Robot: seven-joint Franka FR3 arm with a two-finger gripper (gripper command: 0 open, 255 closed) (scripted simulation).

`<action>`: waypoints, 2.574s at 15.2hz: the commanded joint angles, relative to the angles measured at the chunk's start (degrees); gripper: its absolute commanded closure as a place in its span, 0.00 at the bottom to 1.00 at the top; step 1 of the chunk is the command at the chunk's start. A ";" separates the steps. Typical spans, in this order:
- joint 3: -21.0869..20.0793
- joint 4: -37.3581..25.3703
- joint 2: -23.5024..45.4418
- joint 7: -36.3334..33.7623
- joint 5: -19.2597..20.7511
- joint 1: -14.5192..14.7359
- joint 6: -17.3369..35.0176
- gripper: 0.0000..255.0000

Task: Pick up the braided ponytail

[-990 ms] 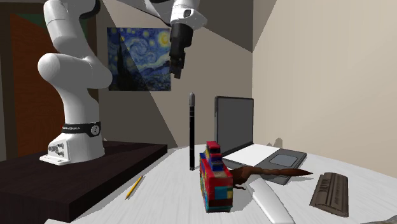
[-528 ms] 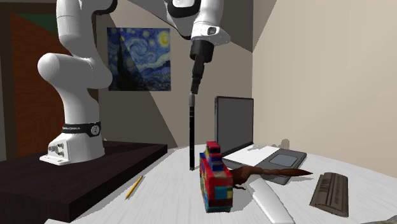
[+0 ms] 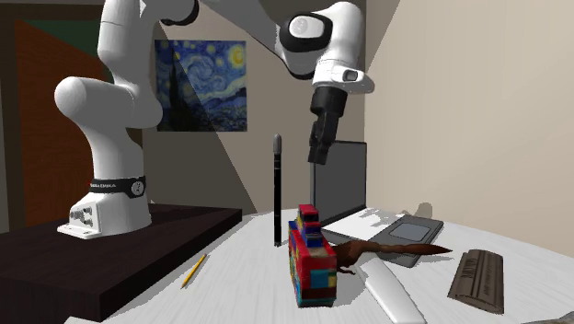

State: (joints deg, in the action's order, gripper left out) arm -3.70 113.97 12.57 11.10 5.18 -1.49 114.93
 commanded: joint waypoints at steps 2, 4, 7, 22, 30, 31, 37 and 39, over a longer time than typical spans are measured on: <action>0.12 -6.39 7.06 0.32 0.87 0.19 0.23 0.00; 0.23 -11.00 11.82 0.55 1.38 0.39 0.08 0.00; 0.42 -18.72 19.14 1.01 2.06 0.74 -0.75 0.00; 1.13 -46.75 44.39 2.75 3.38 2.07 -4.58 0.00; 1.13 -46.75 44.63 2.69 3.38 2.10 -4.34 1.00; 1.13 -46.80 44.67 2.70 3.38 2.10 -4.36 1.00; 1.08 -46.38 43.11 2.84 3.32 2.05 -5.50 1.00; 1.04 -46.19 42.10 2.92 3.28 2.03 -6.30 1.00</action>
State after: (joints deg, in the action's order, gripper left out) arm -2.63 67.56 55.20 14.00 8.47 0.54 108.93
